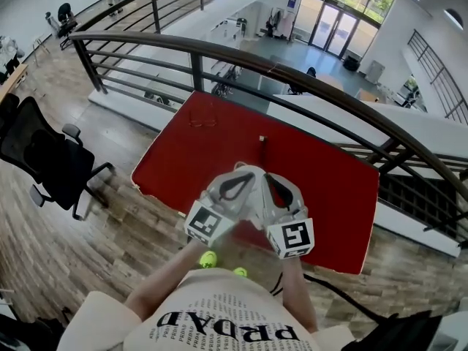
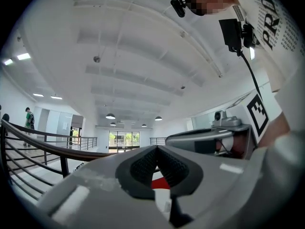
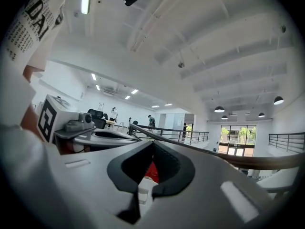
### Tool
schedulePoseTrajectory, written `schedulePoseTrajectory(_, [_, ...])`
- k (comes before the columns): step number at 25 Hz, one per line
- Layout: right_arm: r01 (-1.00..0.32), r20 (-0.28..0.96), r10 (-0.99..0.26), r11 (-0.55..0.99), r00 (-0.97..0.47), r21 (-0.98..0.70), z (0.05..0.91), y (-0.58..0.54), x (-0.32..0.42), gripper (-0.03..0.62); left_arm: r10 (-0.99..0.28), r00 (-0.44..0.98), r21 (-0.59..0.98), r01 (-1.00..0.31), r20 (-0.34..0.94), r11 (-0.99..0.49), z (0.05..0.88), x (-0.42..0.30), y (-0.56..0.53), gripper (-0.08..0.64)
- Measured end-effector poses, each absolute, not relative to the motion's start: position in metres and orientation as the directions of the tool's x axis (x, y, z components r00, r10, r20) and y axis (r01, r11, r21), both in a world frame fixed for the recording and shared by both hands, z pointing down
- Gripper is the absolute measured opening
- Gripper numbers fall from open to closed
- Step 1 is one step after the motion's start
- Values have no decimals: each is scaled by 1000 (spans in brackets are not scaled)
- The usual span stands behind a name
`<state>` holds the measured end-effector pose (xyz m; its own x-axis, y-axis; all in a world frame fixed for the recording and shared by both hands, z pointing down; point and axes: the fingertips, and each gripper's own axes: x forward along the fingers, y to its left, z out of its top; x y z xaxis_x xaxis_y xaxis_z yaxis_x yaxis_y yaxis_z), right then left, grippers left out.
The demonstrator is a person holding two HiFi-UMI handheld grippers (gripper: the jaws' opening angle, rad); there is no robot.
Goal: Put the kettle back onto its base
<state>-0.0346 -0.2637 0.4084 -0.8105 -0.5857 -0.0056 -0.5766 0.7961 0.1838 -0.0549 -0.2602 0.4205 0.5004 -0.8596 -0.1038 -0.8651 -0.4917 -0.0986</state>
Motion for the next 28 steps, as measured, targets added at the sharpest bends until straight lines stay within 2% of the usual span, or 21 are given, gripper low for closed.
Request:
schedulePoseTrajectory(8, [-575, -21, -584, 792, -812, 202, 396, -263, -49, 6, -852, 505, -81, -863, -140, -499, 407, -57, -263, 5])
schedulePoseTrajectory(28, [-596, -20, -603, 783, -798, 179, 404, -270, -55, 6, -856, 503, -83, -864, -120, -496, 412, -64, -270, 3])
